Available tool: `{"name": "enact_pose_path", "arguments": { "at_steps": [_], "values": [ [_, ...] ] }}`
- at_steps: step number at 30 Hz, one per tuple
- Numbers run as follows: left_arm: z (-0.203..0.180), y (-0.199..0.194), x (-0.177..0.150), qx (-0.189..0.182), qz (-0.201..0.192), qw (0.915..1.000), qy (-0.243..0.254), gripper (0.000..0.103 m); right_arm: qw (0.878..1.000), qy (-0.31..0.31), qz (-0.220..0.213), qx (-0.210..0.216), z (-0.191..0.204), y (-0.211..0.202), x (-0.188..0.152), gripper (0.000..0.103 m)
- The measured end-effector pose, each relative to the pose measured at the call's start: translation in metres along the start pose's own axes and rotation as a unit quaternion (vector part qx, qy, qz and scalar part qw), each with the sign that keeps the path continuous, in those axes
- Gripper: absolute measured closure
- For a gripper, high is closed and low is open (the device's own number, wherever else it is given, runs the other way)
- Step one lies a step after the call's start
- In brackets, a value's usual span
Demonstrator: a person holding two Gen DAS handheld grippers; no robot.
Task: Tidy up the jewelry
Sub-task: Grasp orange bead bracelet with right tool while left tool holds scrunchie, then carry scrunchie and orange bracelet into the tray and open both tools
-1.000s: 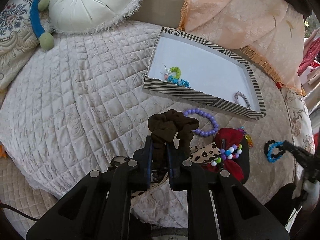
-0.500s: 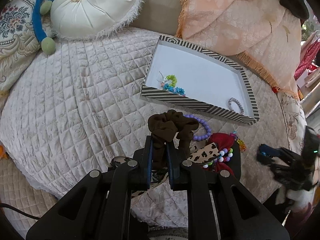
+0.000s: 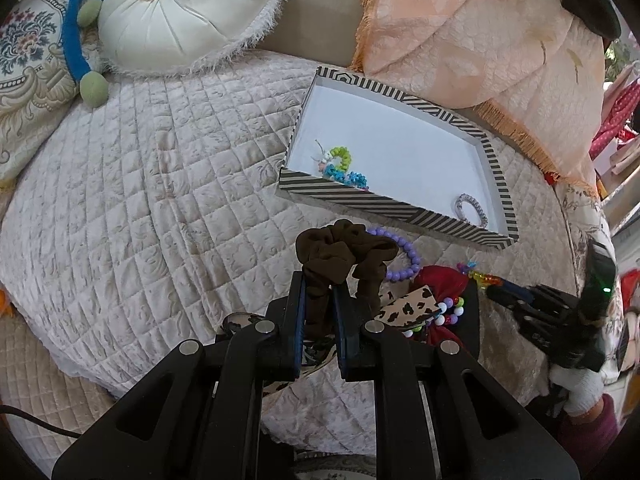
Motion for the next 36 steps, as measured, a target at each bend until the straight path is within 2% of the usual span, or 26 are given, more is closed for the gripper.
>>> {"name": "enact_pose_path", "arguments": {
  "at_steps": [7, 17, 23, 26, 36],
  "values": [
    [-0.009, -0.006, 0.012, -0.010, -0.010, 0.9999, 0.003, 0.091, 0.999, 0.001, -0.043, 0.006, 0.005, -0.051, 0.017, 0.095],
    [-0.032, -0.018, 0.047, -0.018, -0.034, 0.9992, 0.012, 0.091, 0.997, 0.002, -0.078, 0.002, -0.002, -0.091, 0.049, 0.095],
    [-0.050, -0.016, 0.079, 0.002, -0.053, 0.9983, 0.024, 0.091, 0.996, 0.003, -0.084, -0.007, -0.008, -0.092, 0.072, 0.095],
    [-0.055, -0.011, 0.092, 0.026, -0.066, 0.9970, 0.030, 0.091, 0.996, 0.007, -0.084, -0.012, -0.014, -0.088, 0.082, 0.095],
    [-0.068, 0.027, 0.134, 0.043, -0.055, 0.9967, 0.043, 0.091, 0.998, 0.009, -0.069, -0.012, -0.022, -0.058, 0.117, 0.095]
  ]
}}
Point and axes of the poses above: each gripper's, at about its wrist camera, not at the fingertips, and y roughly the way its jaws point, z to its left, x to its top, the point moved 7 cm from there along y, roughly the way its jaws point, and after that the axes turned 9 degrees about z, right-handed, at the moved point
